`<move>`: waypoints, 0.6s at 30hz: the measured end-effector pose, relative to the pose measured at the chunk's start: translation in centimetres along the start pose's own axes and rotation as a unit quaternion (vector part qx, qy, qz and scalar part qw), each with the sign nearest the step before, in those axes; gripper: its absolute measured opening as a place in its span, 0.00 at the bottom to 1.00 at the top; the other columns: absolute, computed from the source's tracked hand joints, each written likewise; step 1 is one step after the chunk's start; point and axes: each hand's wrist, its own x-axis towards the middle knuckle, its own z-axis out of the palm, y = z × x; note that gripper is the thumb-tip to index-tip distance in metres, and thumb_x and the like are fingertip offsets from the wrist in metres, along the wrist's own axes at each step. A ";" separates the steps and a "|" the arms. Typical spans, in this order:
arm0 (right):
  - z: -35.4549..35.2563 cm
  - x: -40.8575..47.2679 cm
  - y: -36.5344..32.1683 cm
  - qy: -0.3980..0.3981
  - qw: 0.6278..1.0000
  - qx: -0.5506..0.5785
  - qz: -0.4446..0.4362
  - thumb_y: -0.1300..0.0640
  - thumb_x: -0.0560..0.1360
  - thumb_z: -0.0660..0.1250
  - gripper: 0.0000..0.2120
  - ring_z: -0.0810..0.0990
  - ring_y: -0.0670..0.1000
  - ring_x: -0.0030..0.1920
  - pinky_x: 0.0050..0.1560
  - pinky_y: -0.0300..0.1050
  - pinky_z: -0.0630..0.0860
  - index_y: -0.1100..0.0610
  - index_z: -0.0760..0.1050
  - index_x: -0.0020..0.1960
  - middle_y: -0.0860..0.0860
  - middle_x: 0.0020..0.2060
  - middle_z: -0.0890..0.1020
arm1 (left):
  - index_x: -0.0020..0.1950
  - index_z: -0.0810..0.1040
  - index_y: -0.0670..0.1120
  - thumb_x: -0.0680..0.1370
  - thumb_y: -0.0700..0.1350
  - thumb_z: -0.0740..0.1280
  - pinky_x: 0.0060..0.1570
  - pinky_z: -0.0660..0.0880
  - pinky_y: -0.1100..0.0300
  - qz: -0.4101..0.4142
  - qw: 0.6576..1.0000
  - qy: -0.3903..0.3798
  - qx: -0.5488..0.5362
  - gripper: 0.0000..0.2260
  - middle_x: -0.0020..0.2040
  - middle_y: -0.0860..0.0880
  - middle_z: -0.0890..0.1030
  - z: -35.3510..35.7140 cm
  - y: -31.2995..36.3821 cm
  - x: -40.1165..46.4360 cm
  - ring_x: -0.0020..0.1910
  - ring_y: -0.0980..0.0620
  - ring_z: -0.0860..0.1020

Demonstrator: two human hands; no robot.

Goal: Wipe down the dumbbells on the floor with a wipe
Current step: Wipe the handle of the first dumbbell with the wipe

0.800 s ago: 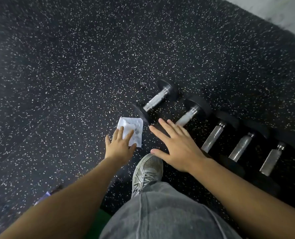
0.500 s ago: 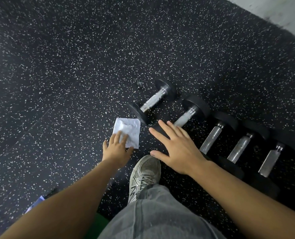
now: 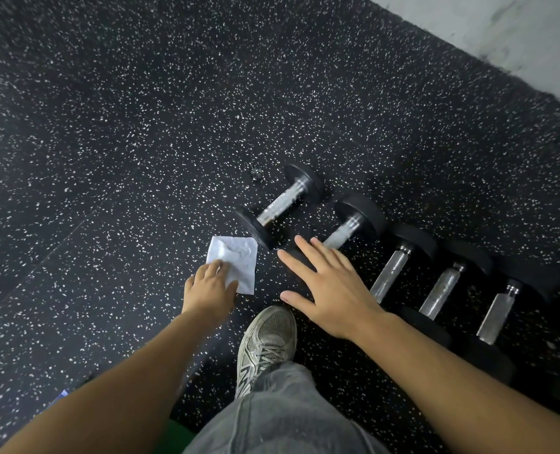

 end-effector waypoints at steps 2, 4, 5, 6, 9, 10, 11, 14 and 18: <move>-0.3 0.1 -0.1 0.006 1.000 0.000 -0.001 0.34 0.84 0.51 0.32 0.41 0.53 0.84 0.82 0.55 0.43 0.39 0.44 0.84 0.48 0.84 0.43 | 0.83 0.60 0.47 0.86 0.56 0.54 0.77 0.60 0.42 0.010 0.999 0.027 -0.031 0.27 0.83 0.48 0.60 -0.8 0.0 -0.5 0.81 0.45 0.59; -0.8 0.2 -0.2 0.011 1.000 0.002 -0.001 0.35 0.84 0.51 0.31 0.41 0.53 0.84 0.82 0.55 0.43 0.39 0.44 0.84 0.48 0.84 0.43 | 0.82 0.65 0.45 0.86 0.55 0.57 0.75 0.64 0.43 0.030 0.993 0.072 -0.083 0.26 0.82 0.47 0.65 -2.3 0.2 -1.3 0.79 0.43 0.64; -1.1 0.2 -0.4 0.014 1.000 0.003 -0.003 0.36 0.85 0.51 0.31 0.42 0.53 0.84 0.83 0.55 0.43 0.39 0.45 0.84 0.48 0.84 0.43 | 0.80 0.68 0.44 0.86 0.53 0.59 0.74 0.66 0.45 0.046 0.988 0.096 -0.110 0.25 0.80 0.46 0.68 -3.2 0.4 -1.9 0.77 0.43 0.68; -1.4 0.2 -0.5 0.018 1.000 0.003 -0.005 0.36 0.85 0.51 0.31 0.42 0.53 0.84 0.83 0.55 0.43 0.40 0.45 0.84 0.49 0.84 0.44 | 0.78 0.71 0.43 0.85 0.52 0.61 0.73 0.68 0.46 0.062 0.982 0.118 -0.135 0.23 0.78 0.46 0.70 -4.3 0.7 -2.4 0.74 0.43 0.72; -2.5 -0.1 -0.8 0.033 0.999 0.004 -0.009 0.38 0.85 0.51 0.29 0.43 0.53 0.84 0.82 0.54 0.44 0.40 0.46 0.84 0.48 0.84 0.45 | 0.72 0.78 0.46 0.83 0.48 0.67 0.64 0.74 0.55 0.100 0.955 0.179 -0.216 0.17 0.71 0.51 0.77 -8.0 2.1 -4.5 0.61 0.49 0.80; -2.9 -0.3 -1.0 0.039 0.999 0.005 -0.010 0.39 0.86 0.51 0.29 0.44 0.53 0.84 0.82 0.54 0.44 0.40 0.47 0.84 0.48 0.84 0.46 | 0.69 0.80 0.47 0.83 0.47 0.69 0.62 0.73 0.57 0.104 0.943 0.187 -0.253 0.15 0.68 0.53 0.79 -9.2 2.6 -5.2 0.60 0.52 0.80; -3.4 -0.5 -1.3 0.045 0.999 0.009 -0.012 0.39 0.86 0.51 0.28 0.44 0.52 0.84 0.82 0.54 0.44 0.40 0.47 0.84 0.47 0.84 0.46 | 0.67 0.81 0.49 0.82 0.46 0.70 0.61 0.73 0.60 0.106 0.931 0.186 -0.294 0.13 0.64 0.56 0.81 -10.6 3.2 -5.9 0.59 0.55 0.80; -4.4 -1.0 -2.0 0.069 0.997 0.034 -0.020 0.42 0.86 0.53 0.27 0.47 0.52 0.84 0.82 0.55 0.47 0.40 0.51 0.83 0.46 0.84 0.48 | 0.60 0.84 0.53 0.81 0.42 0.72 0.54 0.79 0.61 0.118 0.891 0.140 -0.416 0.10 0.52 0.58 0.86 -14.5 5.2 -7.0 0.49 0.62 0.83; -5.3 -0.9 -2.7 0.136 0.982 0.127 -0.016 0.46 0.86 0.58 0.27 0.55 0.51 0.82 0.81 0.52 0.55 0.41 0.55 0.83 0.45 0.83 0.54 | 0.56 0.85 0.54 0.79 0.34 0.72 0.45 0.82 0.52 0.150 0.857 0.098 -0.483 0.14 0.45 0.54 0.86 -17.9 7.8 -7.5 0.44 0.50 0.84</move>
